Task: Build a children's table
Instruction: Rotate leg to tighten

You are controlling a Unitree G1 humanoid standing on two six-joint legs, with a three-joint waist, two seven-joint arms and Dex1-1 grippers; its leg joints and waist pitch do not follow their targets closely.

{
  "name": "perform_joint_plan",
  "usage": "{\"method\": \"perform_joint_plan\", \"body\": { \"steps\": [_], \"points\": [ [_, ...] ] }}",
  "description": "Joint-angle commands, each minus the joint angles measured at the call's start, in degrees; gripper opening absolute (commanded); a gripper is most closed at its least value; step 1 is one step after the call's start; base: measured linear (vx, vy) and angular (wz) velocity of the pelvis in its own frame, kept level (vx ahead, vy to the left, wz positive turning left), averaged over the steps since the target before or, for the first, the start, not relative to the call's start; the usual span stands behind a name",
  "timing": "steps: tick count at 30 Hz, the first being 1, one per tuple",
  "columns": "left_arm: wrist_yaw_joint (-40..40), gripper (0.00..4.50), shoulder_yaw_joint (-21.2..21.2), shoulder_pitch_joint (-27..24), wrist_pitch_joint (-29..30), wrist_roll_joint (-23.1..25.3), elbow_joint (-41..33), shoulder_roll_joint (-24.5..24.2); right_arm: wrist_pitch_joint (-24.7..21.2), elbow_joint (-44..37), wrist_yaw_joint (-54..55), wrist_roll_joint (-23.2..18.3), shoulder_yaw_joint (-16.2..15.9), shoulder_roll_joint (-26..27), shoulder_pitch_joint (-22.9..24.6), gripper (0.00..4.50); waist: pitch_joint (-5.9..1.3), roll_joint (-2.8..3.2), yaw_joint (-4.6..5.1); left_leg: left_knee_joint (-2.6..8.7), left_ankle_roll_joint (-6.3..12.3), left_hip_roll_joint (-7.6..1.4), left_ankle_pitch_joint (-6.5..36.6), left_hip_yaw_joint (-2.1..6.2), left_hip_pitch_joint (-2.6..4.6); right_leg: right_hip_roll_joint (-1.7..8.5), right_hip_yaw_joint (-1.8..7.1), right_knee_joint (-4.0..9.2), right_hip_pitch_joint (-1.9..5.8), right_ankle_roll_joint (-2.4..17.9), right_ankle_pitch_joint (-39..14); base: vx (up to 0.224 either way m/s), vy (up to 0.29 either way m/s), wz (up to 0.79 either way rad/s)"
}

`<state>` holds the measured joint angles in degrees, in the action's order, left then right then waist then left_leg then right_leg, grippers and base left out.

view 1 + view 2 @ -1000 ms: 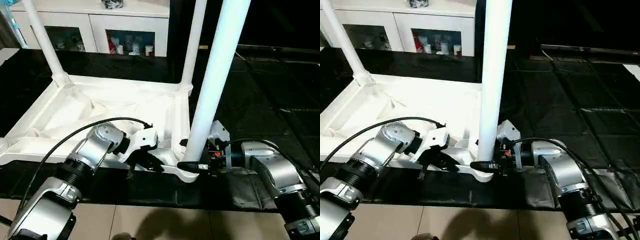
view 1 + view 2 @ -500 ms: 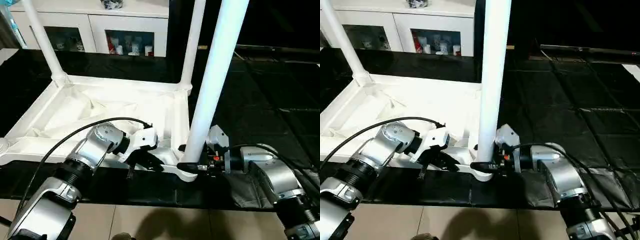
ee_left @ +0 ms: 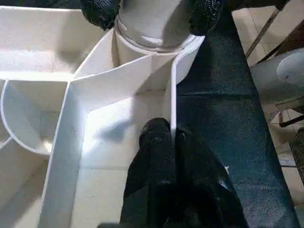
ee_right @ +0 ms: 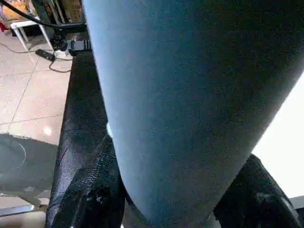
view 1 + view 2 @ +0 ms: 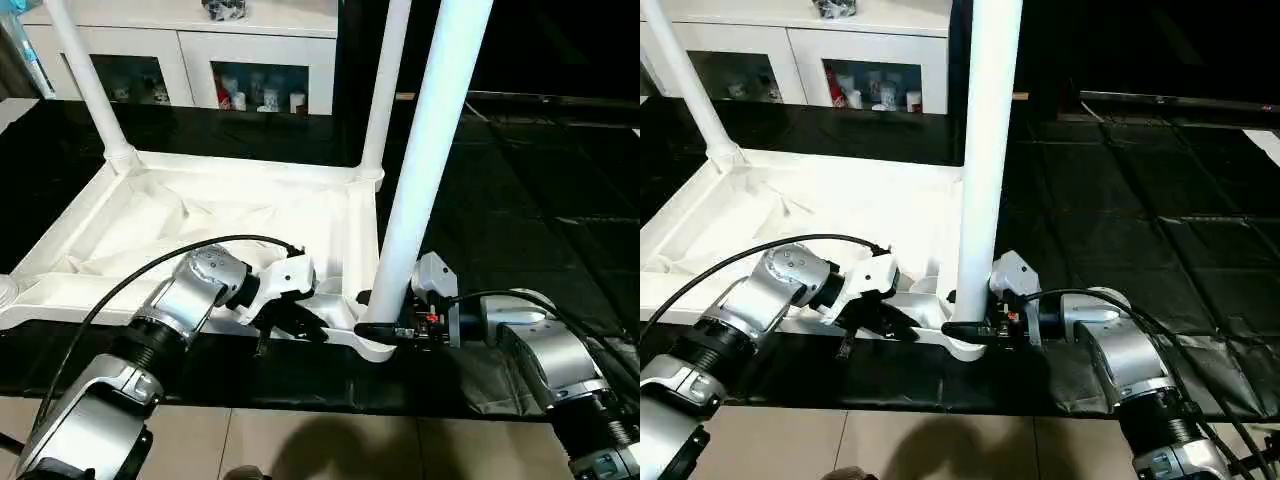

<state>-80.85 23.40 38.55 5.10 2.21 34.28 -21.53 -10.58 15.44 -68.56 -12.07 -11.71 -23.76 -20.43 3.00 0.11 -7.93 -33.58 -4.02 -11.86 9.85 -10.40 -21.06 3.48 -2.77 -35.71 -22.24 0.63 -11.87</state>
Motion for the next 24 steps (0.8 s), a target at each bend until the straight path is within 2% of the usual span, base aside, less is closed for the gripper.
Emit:
{"method": "perform_joint_plan", "body": {
  "steps": [1, 4, 5, 8, 9, 11, 12, 14, 15, 16, 17, 18, 20, 21, 22, 24],
  "points": [
    [1.64, 0.0, -0.73, 1.39, 0.29, -0.3, 0.02, 1.22, -0.74, 0.34, 0.63, -0.42, -0.38, 0.84, -0.23, 1.97, -3.71, -0.28, 0.51, 3.52, 1.48, -1.56, 10.01, 0.39, 0.77, 4.34, 2.45, 4.31, 2.41, 12.08, -7.66, 0.0, 0.0, 0.0],
    [5.01, 0.0, -2.05, 1.73, 2.45, -0.69, 1.03, 2.77, -1.72, -0.65, 2.07, -1.4, 0.18, 2.17, 0.6, 1.97, -3.56, -0.4, 0.59, 3.58, 1.11, -1.5, 10.97, 0.37, 0.85, 4.31, 2.49, 4.52, 2.32, 11.88, -9.43, 0.0, 0.0, 0.0],
    [6.11, 0.0, -2.48, 1.87, 3.2, -0.82, 1.37, 3.29, -2.11, -0.92, 2.87, -1.51, 0.32, 2.63, 0.92, 1.97, -3.61, -0.05, 0.49, 3.58, 0.94, -1.53, 11.18, 0.46, 0.94, 4.4, 2.5, 4.52, 2.3, 11.86, -9.85, 0.0, 0.0, 0.0],
    [11.69, 0.0, -4.31, 2.34, 5.99, -1.14, 2.57, 5.79, -2.83, -0.51, 8.77, -0.65, 1.09, 5.58, 1.95, 1.97, -3.55, -0.37, 0.72, 3.69, 0.47, -1.41, 11.57, 0.52, 0.8, 4.37, 2.53, 4.65, 2.37, 11.38, -10.77, 0.0, 0.0, 0.0],
    [15.77, 0.0, -5.82, 2.7, 8.44, -1.76, 2.89, 8.01, -3.35, 0.63, 13.42, 0.03, 1.76, 8.18, 2.0, 1.97, -3.57, -0.36, 0.87, 3.74, 0.34, -1.4, 11.2, 0.52, 0.78, 4.36, 2.56, 4.68, 2.34, 11.26, -10.51, 0.0, 0.0, 0.0],
    [18.09, 0.0, -6.67, 2.98, 9.71, -2.1, 3.07, 9.33, -3.87, 1.48, 16.17, 0.27, 2.25, 9.87, 1.7, 1.97, -3.66, -0.36, 1.65, 3.74, -0.17, -1.22, 10.81, 0.59, 0.74, 4.34, 2.49, 4.59, 2.39, 11.61, -10.07, 0.0, 0.0, 0.0],
    [20.14, 0.0, -7.39, 3.32, 10.74, -2.37, 3.34, 10.6, -4.28, 2.51, 18.87, 0.56, 2.72, 11.52, 1.13, 1.97, -3.64, -0.53, 1.88, 3.75, -0.09, -1.18, 10.64, 0.63, 0.66, 4.33, 2.46, 4.56, 2.5, 11.63, -9.93, 0.0, 0.0, 0.0],
    [24.97, 0.0, -8.76, 4.16, 12.5, -2.56, 4.15, 13.38, -4.86, 5.73, 25.45, 1.29, 4.0, 15.47, -0.87, 1.97, -3.63, -0.44, 2.81, 3.62, 0.03, -0.87, 9.85, 0.55, 0.39, 4.22, 2.43, 4.62, 2.52, 11.89, -9.61, 0.0, 0.0, 0.0],
    [26.97, 0.0, -9.3, 4.57, 13.22, -2.59, 4.54, 14.62, -5.32, 7.37, 28.61, 1.55, 4.73, 17.3, -2.05, 1.97, -3.63, -0.43, 2.87, 3.61, 0.04, -0.86, 10.2, 0.6, 0.5, 4.31, 2.39, 4.77, 2.57, 11.77, -10.47, 0.0, 0.0, 0.0],
    [30.4, 0.0, -9.99, 5.25, 13.51, -2.37, 5.32, 16.3, -6.11, 10.02, 33.42, 1.71, 6.05, 19.77, -4.12, 1.97, -3.6, -0.37, 3.25, 3.57, 0.29, -0.79, 9.81, 0.57, 0.28, 4.25, 2.44, 4.78, 2.71, 11.55, -10.67, 0.0, 0.0, 0.0],
    [32.65, 0.0, -10.45, 5.72, 13.65, -2.18, 5.87, 17.39, -6.7, 11.71, 36.57, 1.88, 7.01, 21.39, -5.48, 1.97, -3.54, -0.32, 3.52, 3.61, 0.24, -0.74, 9.89, 0.54, 0.27, 4.24, 2.42, 4.9, 2.53, 11.55, -11.23, 0.0, 0.0, 0.0],
    [35.53, 0.0, -10.78, 6.4, 13.8, -1.77, 6.55, 18.98, -6.7, 14.7, 41.1, 2.38, 8.13, 23.78, -8.07, 1.97, -3.7, -0.34, 3.89, 3.52, -0.02, -0.63, 9.97, 0.59, 0.5, 4.23, 2.41, 5.13, 2.66, 11.02, -12.85, 0.0, 0.0, 0.0],
    [36.4, 0.0, -10.9, 6.57, 13.96, -1.53, 6.6, 19.49, -6.42, 15.53, 42.3, 2.7, 8.39, 24.55, -8.93, 1.97, -3.68, -0.28, 4.29, 3.56, 0.38, -0.71, 9.36, 0.59, 0.34, 4.04, 2.42, 5.01, 2.72, 11.31, -10.67, 0.0, 0.0, 0.0],
    [38.76, 0.0, -11.08, 7.2, 13.37, -0.77, 7.27, 20.26, -6.1, 17.25, 44.66, 3.49, 8.8, 26.26, -10.99, 1.97, -3.77, -0.73, 4.44, 3.52, 0.7, -0.72, 8.86, 0.52, 0.25, 4.03, 2.44, 4.85, 2.82, 11.53, -9.41, 0.0, 0.0, 0.0],
    [39.38, 0.0, -11.09, 7.38, 13.11, -0.48, 7.46, 20.38, -6.09, 17.63, 45.21, 3.82, 8.85, 26.73, -11.5, 1.97, -3.89, -0.34, 4.46, 3.51, 1.02, -0.72, 7.74, 0.6, 0.17, 4.1, 2.44, 4.61, 2.85, 12.12, -7.29, 0.0, 0.0, 0.0],
    [39.9, 0.0, -11.27, 7.62, 12.59, -0.34, 7.77, 20.39, -6.05, 17.97, 45.41, 4.53, 8.49, 26.96, -11.92, 1.97, -3.9, -0.42, 4.44, 3.39, 1.87, -0.69, 6.87, 0.48, 0.21, 3.96, 2.46, 4.47, 2.89, 12.54, -4.45, 0.0, 0.0, 0.0]
  ]
}}
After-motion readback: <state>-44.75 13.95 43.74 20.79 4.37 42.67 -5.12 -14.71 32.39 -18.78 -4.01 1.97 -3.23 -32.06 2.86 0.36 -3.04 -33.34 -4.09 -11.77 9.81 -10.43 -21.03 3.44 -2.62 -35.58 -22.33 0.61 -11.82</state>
